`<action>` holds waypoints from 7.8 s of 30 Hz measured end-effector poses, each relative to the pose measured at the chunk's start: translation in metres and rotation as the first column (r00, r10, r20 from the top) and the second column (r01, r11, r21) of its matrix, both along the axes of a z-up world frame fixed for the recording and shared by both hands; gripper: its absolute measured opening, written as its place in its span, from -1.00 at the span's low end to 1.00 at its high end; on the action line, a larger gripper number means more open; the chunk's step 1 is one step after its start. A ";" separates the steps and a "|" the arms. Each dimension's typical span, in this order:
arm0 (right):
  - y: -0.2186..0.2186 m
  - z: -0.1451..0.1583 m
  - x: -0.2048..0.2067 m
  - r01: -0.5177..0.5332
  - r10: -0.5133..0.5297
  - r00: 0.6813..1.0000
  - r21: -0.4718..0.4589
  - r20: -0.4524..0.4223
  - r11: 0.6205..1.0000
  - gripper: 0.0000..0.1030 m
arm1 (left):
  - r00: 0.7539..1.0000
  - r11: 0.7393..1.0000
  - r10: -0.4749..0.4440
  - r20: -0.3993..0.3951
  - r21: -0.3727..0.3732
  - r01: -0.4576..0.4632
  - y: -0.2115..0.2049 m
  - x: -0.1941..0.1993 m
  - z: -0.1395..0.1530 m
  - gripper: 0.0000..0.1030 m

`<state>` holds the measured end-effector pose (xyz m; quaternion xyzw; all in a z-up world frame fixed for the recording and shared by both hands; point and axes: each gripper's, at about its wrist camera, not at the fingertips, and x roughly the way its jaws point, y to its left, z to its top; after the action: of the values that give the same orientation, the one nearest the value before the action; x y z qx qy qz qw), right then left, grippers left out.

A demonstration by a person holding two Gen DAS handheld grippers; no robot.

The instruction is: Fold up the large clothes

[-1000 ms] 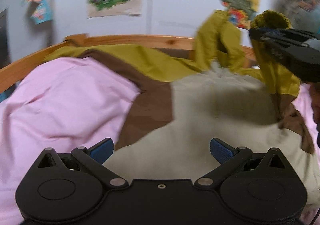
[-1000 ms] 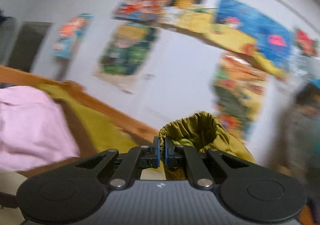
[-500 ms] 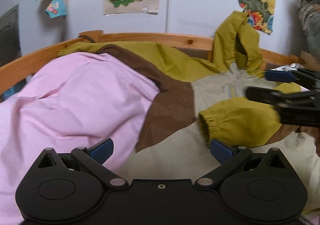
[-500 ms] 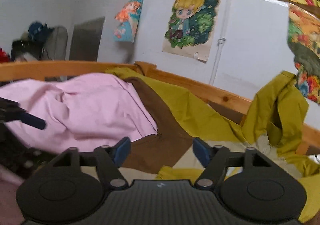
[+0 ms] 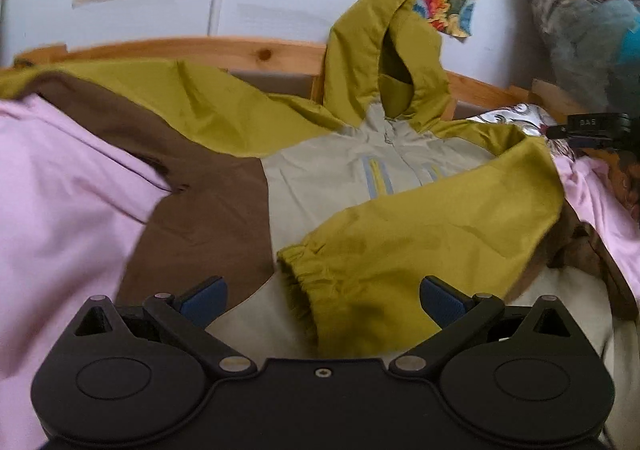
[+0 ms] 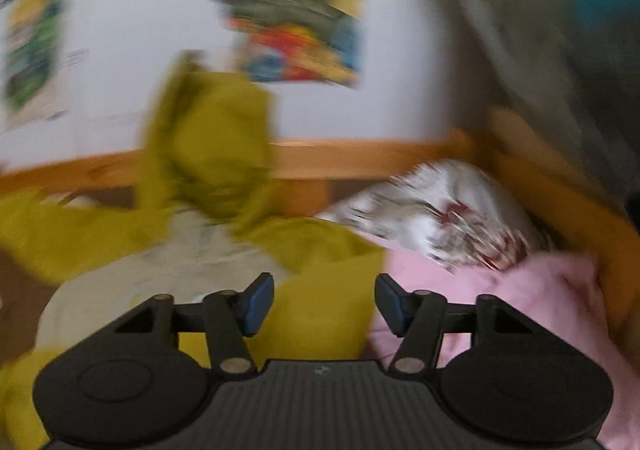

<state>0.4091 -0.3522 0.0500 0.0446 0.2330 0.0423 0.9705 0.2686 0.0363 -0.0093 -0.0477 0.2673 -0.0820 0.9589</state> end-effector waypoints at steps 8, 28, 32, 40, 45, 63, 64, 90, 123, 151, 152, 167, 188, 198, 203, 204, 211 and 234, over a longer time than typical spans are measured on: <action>-0.028 -0.008 0.069 0.097 -0.061 0.981 0.195 -0.184 0.976 -0.89 | 0.992 0.984 -0.024 -0.120 -0.180 0.002 0.002 0.051 -0.019 -0.37; 0.068 0.033 0.068 -0.128 0.145 0.989 -0.269 0.043 0.955 0.32 | 0.974 0.968 0.184 -0.130 -0.147 -0.202 0.034 0.035 -0.012 -0.84; 0.029 0.017 0.046 -0.124 0.130 0.991 -0.182 0.016 0.975 0.65 | 0.972 0.971 0.179 -0.155 -0.132 -0.200 0.033 0.038 -0.015 -0.81; -0.008 -0.060 0.032 -0.126 0.114 0.979 -0.063 -0.170 0.990 -0.50 | 0.970 0.976 0.164 -0.182 -0.114 -0.186 0.031 0.042 -0.019 -0.75; -0.006 -0.051 0.024 -0.021 0.012 0.995 -0.093 -0.101 0.995 -0.93 | 0.973 0.983 0.125 -0.194 -0.108 -0.147 0.015 0.046 -0.023 -0.72; 0.073 -0.045 0.065 0.064 -0.003 0.989 -0.415 0.145 0.908 0.10 | 0.967 0.969 0.248 -0.057 0.011 -0.247 0.070 0.012 0.038 0.78; 0.075 -0.051 0.074 0.071 -0.023 0.993 -0.425 0.118 0.902 0.08 | 0.960 0.961 0.278 -0.043 0.024 -0.277 0.083 0.012 0.045 0.83; 0.077 -0.085 -0.195 -0.132 0.133 0.991 0.135 -0.002 0.982 1.00 | 0.659 0.649 0.752 0.000 -0.170 -0.741 0.315 0.137 0.109 0.45; 0.022 -0.091 -0.238 -0.029 0.009 0.997 0.256 0.079 0.966 1.00 | 0.819 0.930 -0.368 0.439 0.155 0.334 -0.095 0.056 0.133 -0.94; 0.048 -0.092 -0.179 -0.001 0.001 1.000 0.001 -0.004 1.000 0.99 | 0.984 0.985 -0.174 -0.042 0.010 0.175 -0.053 0.086 -0.017 0.79; 0.057 -0.095 -0.171 -0.003 0.002 1.000 -0.027 -0.028 1.000 0.99 | 0.985 0.986 -0.164 -0.047 0.025 0.165 -0.051 0.088 -0.023 0.79; 0.066 -0.062 -0.129 -0.128 0.119 0.991 -0.169 -0.061 0.977 0.99 | 0.982 0.968 -0.189 0.026 0.172 0.182 -0.072 0.070 -0.037 0.99; 0.156 0.131 0.190 -0.204 0.213 0.961 -0.068 0.179 0.977 0.55 | 0.989 0.990 -0.139 -0.055 0.014 0.139 -0.030 0.066 -0.006 0.99; 0.161 0.120 0.170 -0.190 0.202 0.950 -0.071 0.237 0.979 -0.88 | 1.000 1.000 0.002 0.022 -0.025 -0.002 0.001 0.050 0.021 0.99; 0.159 0.114 0.092 -0.250 0.269 0.911 -0.100 0.312 0.963 -0.89 | 0.992 0.994 0.102 0.075 -0.050 -0.098 0.021 0.043 0.039 0.99; 0.157 0.108 0.070 -0.266 0.287 0.899 -0.109 0.330 0.958 -0.89 | 0.989 0.991 0.122 0.079 -0.058 -0.118 0.025 0.042 0.042 0.99; 0.144 0.067 -0.066 -0.316 0.364 0.835 -0.183 0.413 0.931 -0.91 | 0.977 0.978 0.195 0.082 -0.090 -0.187 0.047 0.031 0.059 0.99; 0.167 -0.082 -0.185 -0.369 0.371 0.929 -0.113 -0.007 0.922 -0.50 | 0.986 0.997 0.024 0.164 -0.073 -0.012 -0.021 0.093 0.064 0.99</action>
<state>0.2241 -0.1854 -0.0321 -0.0553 0.2319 0.2119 0.9478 0.3619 0.0148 0.0546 -0.0777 0.1837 -0.0866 0.9761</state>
